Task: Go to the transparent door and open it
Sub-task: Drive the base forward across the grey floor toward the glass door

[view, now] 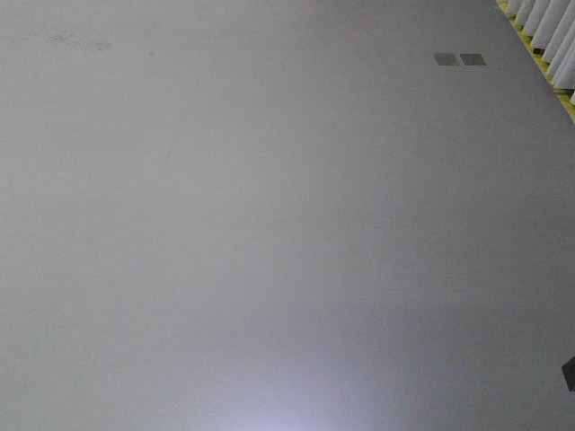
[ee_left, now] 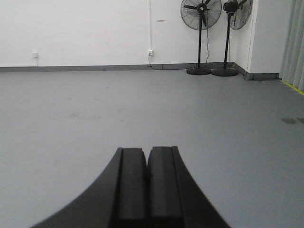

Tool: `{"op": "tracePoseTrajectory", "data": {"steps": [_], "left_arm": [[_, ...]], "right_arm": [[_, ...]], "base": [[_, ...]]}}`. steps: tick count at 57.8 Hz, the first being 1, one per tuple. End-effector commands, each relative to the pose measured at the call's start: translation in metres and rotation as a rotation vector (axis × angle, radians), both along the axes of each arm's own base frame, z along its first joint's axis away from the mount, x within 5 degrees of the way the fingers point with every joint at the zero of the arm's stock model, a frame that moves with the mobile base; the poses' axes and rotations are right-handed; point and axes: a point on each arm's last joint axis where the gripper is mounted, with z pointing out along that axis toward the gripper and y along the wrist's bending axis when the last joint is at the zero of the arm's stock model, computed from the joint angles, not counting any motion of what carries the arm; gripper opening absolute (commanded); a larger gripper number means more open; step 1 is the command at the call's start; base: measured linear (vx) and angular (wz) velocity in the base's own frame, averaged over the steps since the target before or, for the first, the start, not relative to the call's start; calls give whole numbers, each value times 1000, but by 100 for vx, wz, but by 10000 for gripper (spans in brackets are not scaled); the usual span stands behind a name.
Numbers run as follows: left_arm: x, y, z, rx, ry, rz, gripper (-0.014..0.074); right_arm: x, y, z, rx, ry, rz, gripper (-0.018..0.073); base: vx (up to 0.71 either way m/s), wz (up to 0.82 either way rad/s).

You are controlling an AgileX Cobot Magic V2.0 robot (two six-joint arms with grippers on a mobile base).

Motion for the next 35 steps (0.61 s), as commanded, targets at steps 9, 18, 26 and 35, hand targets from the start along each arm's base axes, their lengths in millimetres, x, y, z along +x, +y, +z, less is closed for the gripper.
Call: {"op": "tracePoseTrajectory", "data": {"steps": [9,18,26,35], "left_arm": [[0,-1,3,-7,-74,-10,3],[0,-1,3,-7,-74,-10,3],[0,-1,3,-7,-74,-10,3],[0,-1,3,-7,-74,-10,3]], "right_arm": [[-1,0,7,-24,-87,-2,-6],[-1,0,7,-24,-87,-2,-6],[-1,0,7,-24,-87,-2,-6],[-1,0,7,-24,-87,-2,-6]], "base": [[0,0],[0,0],[0,0],[0,0]]}}
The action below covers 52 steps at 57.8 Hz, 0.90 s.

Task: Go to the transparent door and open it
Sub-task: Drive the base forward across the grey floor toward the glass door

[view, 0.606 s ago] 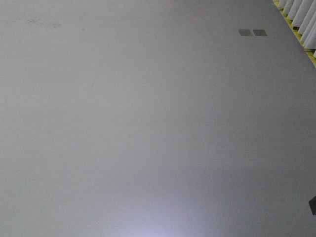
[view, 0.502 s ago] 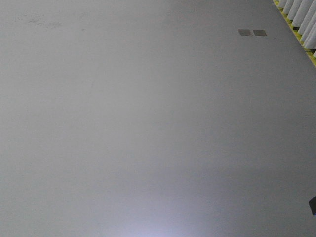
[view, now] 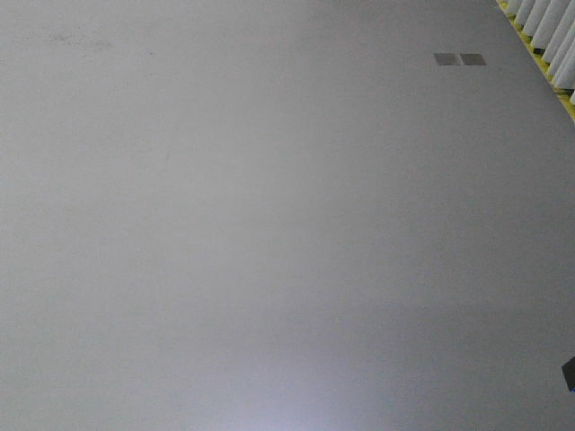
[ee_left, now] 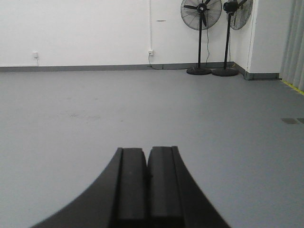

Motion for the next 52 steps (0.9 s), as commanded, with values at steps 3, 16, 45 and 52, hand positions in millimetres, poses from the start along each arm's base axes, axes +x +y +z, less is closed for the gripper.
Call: {"op": "tracePoseTrajectory", "data": {"steps": [3,16,45,52], "left_arm": [[0,-1,3,-7,-74,-10,3],[0,-1,3,-7,-74,-10,3],[0,-1,3,-7,-74,-10,3],[0,-1,3,-7,-74,-10,3]], "right_arm": [[-1,0,7,-24,-87,-2,-6],[-1,0,7,-24,-87,-2,-6],[-1,0,7,-24,-87,-2,-6],[-1,0,7,-24,-87,-2,-6]], "base": [[1,0],[5,-2],[17,2],[25,12]]}}
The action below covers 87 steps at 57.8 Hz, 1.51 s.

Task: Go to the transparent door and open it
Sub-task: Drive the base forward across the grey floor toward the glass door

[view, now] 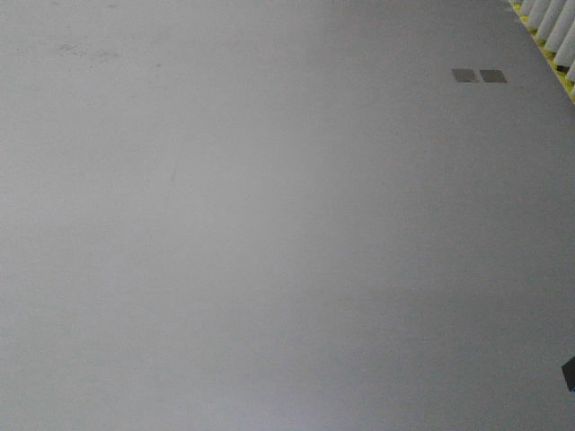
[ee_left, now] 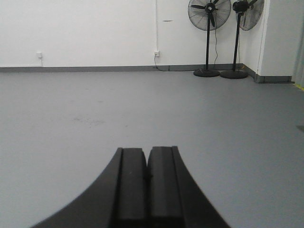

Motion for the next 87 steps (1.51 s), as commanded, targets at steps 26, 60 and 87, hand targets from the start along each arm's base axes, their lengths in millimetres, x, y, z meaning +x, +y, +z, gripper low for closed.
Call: {"op": "tracePoseTrajectory", "data": {"steps": [26,60,87], "left_arm": [[0,-1,3,-7,-74,-10,3],[0,-1,3,-7,-74,-10,3],[0,-1,3,-7,-74,-10,3]], "right_arm": [[-1,0,7,-24,-87,-2,-6],[-1,0,7,-24,-87,-2,-6],[-1,0,7,-24,-87,-2,-6]], "base": [[29,-1],[38,-5],[45,7]]}}
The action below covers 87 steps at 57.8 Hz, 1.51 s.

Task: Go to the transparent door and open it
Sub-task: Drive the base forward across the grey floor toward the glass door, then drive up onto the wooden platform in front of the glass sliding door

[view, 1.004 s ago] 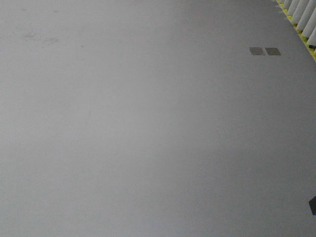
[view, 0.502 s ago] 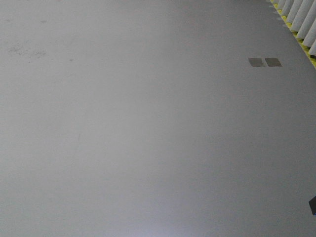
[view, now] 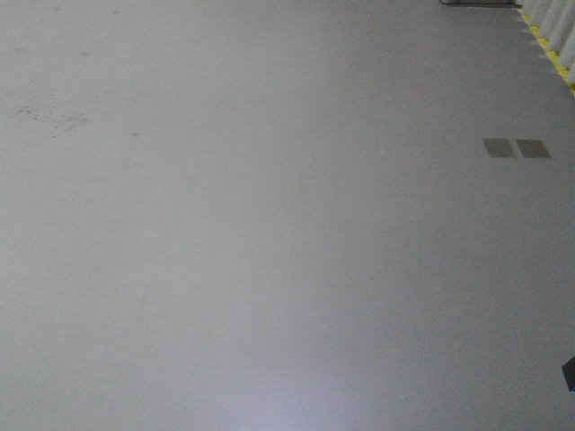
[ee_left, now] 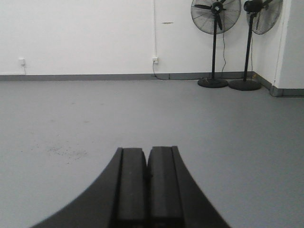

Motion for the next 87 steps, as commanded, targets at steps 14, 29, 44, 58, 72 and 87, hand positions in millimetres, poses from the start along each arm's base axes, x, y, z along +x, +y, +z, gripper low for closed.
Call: {"op": "tracePoseTrajectory", "data": {"steps": [14,29,44,58,72,87], "left_arm": [[0,-1,3,-7,-74,-10,3],[0,-1,3,-7,-74,-10,3],[0,-1,3,-7,-74,-10,3],[0,-1,3,-7,-74,-10,3],[0,-1,3,-7,-74,-10,3],[0,-1,3,-7,-74,-10,3]], "right_arm": [[-1,0,7,-24,-88,-2,-6],[-1,0,7,-24,-88,-2,-6],[-1,0,7,-24,-88,-2,-6],[-1,0,7,-24,-88,-2,-6],[-1,0,7,-24,-88,-2,-6],[-1,0,7,-24,-88,-2,-6]], "base": [[49,36],[54,56],[55,65],[56,64],[55,67],[55,63]]}}
